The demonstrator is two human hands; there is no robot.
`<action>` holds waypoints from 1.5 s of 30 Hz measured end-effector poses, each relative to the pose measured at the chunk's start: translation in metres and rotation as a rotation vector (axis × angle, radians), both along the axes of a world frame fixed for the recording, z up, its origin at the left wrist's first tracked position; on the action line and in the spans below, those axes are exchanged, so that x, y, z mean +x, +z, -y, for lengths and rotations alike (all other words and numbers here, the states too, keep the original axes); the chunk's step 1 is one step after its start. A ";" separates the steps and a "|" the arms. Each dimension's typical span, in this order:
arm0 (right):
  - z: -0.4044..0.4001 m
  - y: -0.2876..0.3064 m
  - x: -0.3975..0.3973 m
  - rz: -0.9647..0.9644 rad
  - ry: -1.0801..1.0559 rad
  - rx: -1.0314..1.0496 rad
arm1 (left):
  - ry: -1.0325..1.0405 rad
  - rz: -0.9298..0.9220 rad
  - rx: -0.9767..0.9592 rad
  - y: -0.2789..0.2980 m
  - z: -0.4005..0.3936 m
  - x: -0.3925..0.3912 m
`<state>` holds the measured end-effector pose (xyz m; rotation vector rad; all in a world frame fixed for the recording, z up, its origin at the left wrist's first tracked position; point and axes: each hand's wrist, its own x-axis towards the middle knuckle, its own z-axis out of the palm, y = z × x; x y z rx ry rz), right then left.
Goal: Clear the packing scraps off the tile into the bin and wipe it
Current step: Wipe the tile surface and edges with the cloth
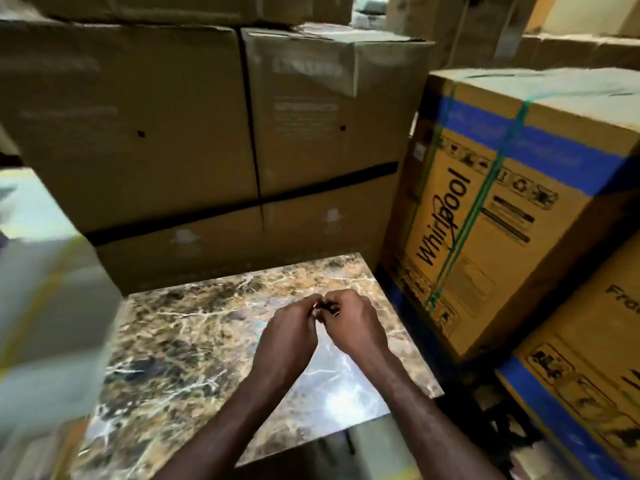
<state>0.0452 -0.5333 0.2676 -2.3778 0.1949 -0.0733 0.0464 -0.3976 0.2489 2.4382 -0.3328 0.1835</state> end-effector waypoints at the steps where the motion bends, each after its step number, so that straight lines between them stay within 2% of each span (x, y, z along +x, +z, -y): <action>1: -0.021 0.005 0.003 0.015 0.022 0.005 | 0.028 0.006 -0.028 0.005 -0.021 -0.001; 9: -0.220 0.022 0.006 0.035 0.345 0.093 | 0.349 0.001 -0.148 0.030 -0.213 -0.032; 15: -0.329 0.003 0.013 -0.021 0.586 0.204 | 0.569 -0.046 -0.409 0.010 -0.324 -0.054; 18: -0.374 -0.015 0.014 -0.079 0.657 0.261 | 0.672 -0.071 -0.470 -0.008 -0.366 -0.064; 22: -0.422 -0.041 0.011 -0.184 0.773 0.268 | 0.818 -0.114 -0.639 -0.035 -0.402 -0.079; 28: -0.465 -0.076 0.010 -0.300 0.907 0.198 | 0.943 -0.154 -0.722 -0.072 -0.434 -0.090; 37: -0.517 -0.138 0.019 -0.403 0.920 0.100 | 1.043 -0.235 -0.809 -0.134 -0.472 -0.092; 45: -0.597 -0.213 0.014 -0.563 0.916 -0.040 | 1.095 -0.402 -0.857 -0.232 -0.548 -0.098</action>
